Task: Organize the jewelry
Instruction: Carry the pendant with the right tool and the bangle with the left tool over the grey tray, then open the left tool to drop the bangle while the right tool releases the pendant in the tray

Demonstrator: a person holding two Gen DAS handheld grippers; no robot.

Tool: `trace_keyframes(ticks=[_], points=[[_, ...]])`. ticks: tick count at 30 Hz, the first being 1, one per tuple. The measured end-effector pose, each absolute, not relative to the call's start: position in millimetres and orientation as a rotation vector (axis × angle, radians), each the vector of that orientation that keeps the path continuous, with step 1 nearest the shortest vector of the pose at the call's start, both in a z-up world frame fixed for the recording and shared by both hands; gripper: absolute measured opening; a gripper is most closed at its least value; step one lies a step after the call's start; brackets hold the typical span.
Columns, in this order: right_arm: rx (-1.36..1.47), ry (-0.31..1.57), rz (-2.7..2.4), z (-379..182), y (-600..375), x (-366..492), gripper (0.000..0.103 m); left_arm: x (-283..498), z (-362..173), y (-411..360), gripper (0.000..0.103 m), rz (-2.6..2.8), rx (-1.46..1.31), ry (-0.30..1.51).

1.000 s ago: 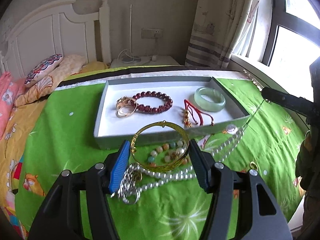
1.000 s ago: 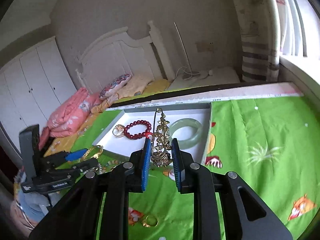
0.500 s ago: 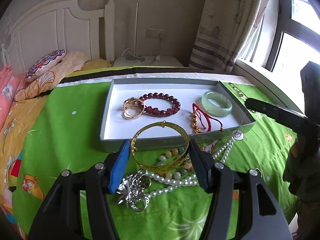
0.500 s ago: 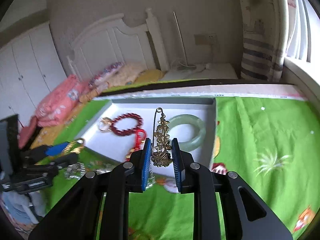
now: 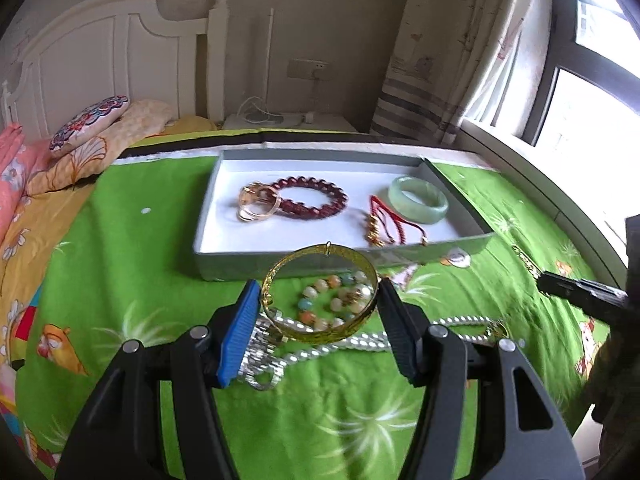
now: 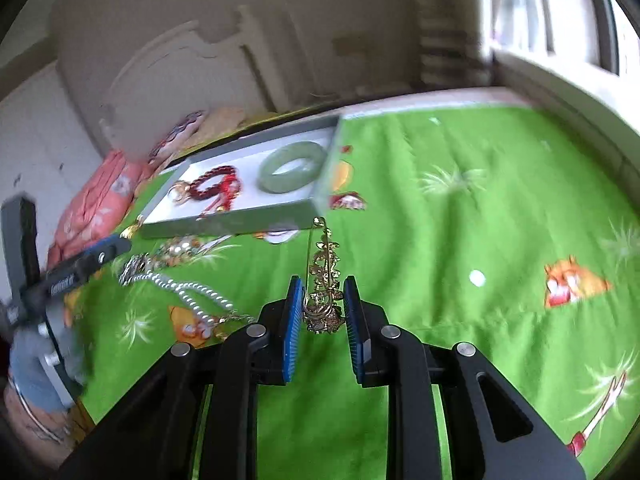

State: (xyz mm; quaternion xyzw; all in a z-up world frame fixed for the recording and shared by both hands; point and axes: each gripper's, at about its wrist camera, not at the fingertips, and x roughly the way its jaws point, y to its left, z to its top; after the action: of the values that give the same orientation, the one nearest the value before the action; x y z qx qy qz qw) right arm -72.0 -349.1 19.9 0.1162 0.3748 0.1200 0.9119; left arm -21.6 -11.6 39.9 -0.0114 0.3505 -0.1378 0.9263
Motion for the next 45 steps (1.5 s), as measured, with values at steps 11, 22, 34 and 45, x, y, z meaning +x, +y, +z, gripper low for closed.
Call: trace_keyframes(ticks=[11, 22, 34, 45], points=[[0.093, 0.657, 0.289, 61.9, -314.7, -48.2, 0.022, -5.3, 49.0, -25.3, 0.059, -0.3, 0.012, 0.707], [0.004, 0.75, 0.365, 58.3, -256.3, 41.3, 0.022, 72.2, 63.5, -31.2, 0.059, -0.325, -0.005, 0.764], [-0.019, 0.847, 0.439, 25.3, -227.8, 69.5, 0.033, 176.4, 43.3, -70.3, 0.061, -0.393, -0.008, 0.868], [0.021, 0.707, 0.451, 61.5, -252.8, 28.2, 0.059, 131.3, 82.2, -32.8, 0.09, -0.269, -0.038, 0.719]])
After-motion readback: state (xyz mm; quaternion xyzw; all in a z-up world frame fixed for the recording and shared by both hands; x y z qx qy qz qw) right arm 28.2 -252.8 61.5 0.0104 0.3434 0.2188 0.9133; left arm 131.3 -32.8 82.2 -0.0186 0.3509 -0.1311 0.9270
